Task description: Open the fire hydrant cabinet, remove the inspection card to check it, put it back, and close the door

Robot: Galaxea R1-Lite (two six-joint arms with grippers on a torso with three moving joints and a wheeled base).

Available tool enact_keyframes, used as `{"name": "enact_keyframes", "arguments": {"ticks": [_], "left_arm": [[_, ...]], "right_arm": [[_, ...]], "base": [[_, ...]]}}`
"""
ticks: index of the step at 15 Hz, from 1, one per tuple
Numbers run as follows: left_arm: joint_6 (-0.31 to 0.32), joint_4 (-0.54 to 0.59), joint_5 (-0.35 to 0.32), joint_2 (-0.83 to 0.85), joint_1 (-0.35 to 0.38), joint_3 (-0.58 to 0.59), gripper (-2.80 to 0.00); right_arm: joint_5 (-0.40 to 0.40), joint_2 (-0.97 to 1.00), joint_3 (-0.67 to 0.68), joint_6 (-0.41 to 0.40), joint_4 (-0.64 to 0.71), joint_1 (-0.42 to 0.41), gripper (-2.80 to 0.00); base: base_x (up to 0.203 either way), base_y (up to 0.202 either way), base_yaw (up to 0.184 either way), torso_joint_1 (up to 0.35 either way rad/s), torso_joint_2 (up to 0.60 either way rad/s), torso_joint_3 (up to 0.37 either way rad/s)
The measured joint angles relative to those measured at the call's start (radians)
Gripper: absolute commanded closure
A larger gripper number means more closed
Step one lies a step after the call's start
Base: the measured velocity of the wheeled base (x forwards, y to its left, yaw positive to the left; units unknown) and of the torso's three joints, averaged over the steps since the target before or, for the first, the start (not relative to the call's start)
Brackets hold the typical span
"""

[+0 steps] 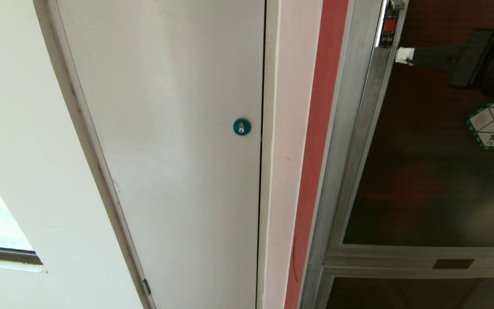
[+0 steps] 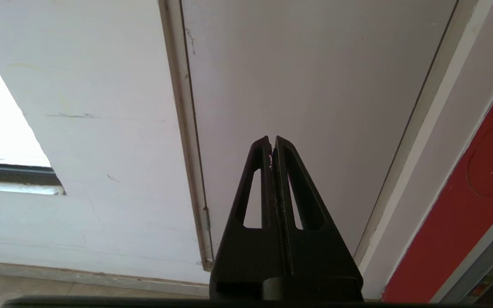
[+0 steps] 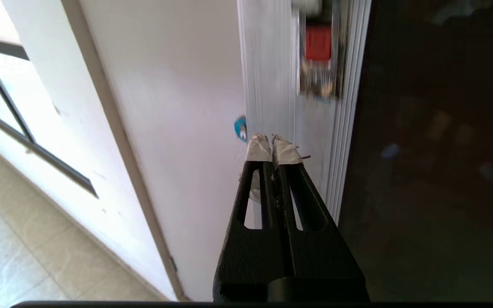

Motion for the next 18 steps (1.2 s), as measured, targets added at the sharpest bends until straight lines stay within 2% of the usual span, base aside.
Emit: {"name": "enact_keyframes", "arguments": {"ticks": [3, 12, 18], "left_arm": [[0.0, 0.0, 0.0, 0.0, 0.0, 0.0, 0.0], [0.0, 0.0, 0.0, 0.0, 0.0, 0.0, 0.0], [0.0, 0.0, 0.0, 0.0, 0.0, 0.0, 0.0]], "right_arm": [[-0.001, -0.008, -0.084, 0.0, 0.037, 0.0, 0.0], [0.002, 0.083, -0.452, 0.009, 0.27, -0.007, 0.0], [0.002, 0.181, -0.51, 0.008, 0.29, -0.053, 0.0]], "base": [[0.0, 0.0, 0.0, 0.0, 0.0, 0.0], [0.0, 0.0, 0.0, 0.0, 0.0, 0.0], [0.0, 0.0, 0.0, 0.0, 0.0, 0.0]]}}
